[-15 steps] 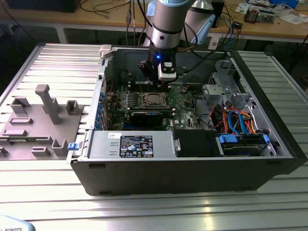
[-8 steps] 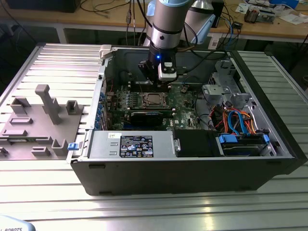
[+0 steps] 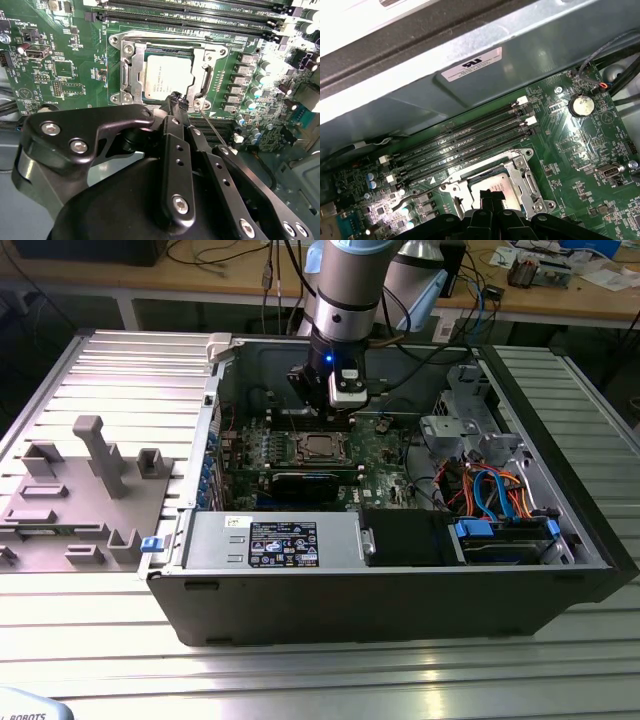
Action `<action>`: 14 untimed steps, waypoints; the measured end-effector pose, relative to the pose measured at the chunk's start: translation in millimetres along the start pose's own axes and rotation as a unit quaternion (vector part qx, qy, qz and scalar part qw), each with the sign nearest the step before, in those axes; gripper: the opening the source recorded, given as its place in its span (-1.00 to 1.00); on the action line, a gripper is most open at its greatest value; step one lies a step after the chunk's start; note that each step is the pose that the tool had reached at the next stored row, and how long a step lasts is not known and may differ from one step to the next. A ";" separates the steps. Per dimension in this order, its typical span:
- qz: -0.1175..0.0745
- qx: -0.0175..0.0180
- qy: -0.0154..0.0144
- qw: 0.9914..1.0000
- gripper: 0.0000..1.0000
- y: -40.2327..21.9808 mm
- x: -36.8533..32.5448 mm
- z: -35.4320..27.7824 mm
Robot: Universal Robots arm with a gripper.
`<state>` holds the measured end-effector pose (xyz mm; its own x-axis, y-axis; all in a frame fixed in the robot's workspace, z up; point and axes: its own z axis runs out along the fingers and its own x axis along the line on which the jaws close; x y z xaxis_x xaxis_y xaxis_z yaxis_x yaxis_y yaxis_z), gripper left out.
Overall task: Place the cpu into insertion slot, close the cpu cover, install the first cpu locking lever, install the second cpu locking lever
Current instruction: 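Install the first cpu locking lever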
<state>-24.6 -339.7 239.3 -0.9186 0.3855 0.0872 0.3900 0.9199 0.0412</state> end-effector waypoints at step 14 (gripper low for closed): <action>-0.003 0.000 0.000 1.000 -0.79 0.0 0.0 0.0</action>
<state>-24.6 -339.7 239.3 -0.9211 0.3795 0.0872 0.3840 0.9224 0.0411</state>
